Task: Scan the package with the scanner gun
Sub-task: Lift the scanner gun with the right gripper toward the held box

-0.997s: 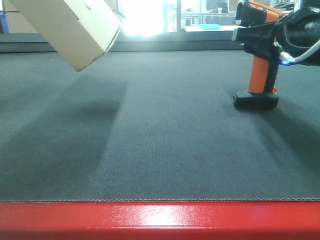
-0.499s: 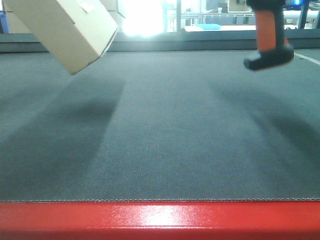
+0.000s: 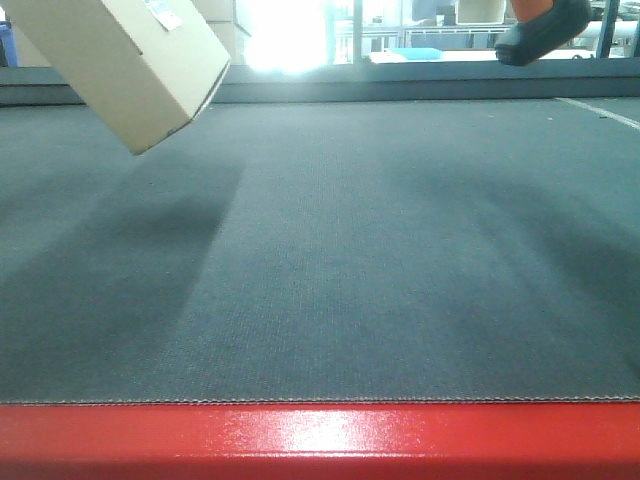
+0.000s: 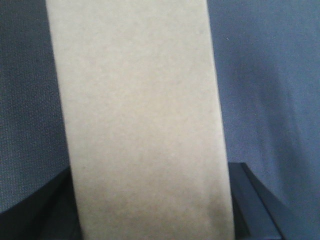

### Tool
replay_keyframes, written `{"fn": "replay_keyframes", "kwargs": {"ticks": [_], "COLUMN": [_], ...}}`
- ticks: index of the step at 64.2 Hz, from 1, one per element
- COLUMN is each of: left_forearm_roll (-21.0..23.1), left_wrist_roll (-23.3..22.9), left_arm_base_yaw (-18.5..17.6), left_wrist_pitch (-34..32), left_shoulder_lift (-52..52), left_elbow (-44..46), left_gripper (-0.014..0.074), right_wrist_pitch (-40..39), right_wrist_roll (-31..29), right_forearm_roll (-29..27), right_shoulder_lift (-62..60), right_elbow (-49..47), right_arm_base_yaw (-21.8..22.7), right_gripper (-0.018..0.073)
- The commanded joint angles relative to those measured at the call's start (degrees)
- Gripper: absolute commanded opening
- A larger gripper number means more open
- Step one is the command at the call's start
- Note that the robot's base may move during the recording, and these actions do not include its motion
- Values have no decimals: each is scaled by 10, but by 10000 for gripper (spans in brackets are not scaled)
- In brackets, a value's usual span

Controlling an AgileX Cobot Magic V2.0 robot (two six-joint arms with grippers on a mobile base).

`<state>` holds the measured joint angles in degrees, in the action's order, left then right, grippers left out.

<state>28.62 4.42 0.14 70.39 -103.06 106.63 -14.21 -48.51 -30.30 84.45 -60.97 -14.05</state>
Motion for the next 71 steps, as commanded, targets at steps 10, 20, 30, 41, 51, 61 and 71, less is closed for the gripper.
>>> {"fn": "replay_keyframes", "kwargs": {"ticks": [10, 20, 30, 41, 51, 61, 71], "left_forearm_roll": [6, 6, 6, 6, 6, 6, 6], "left_wrist_roll": [1, 1, 1, 1, 1, 1, 1], "left_arm_base_yaw": [1, 1, 1, 1, 1, 1, 1], "left_wrist_pitch": [-4, -4, -4, -4, -4, -4, -4], "left_shoulder_lift": [4, 4, 4, 4, 4, 4, 4], "left_elbow": [4, 4, 4, 4, 4, 4, 4], "left_gripper": [-111, -111, -111, -111, -111, -111, -111], "right_wrist_pitch": [-23, -23, -24, -32, -48, -71, -95], "right_wrist_roll": [-8, -8, -7, -7, 11, 44, 85], "right_forearm_roll": [4, -14, -136, -207, -243, -244, -229], "right_shoulder_lift": [-11, -11, -17, -24, -24, -24, -24], "right_elbow": [-10, -10, -10, -9, 4, 45, 79], "right_arm_base_yaw": [3, 3, 3, 3, 3, 3, 3], "right_gripper": [-154, -154, -154, -154, -154, -154, -158]}}
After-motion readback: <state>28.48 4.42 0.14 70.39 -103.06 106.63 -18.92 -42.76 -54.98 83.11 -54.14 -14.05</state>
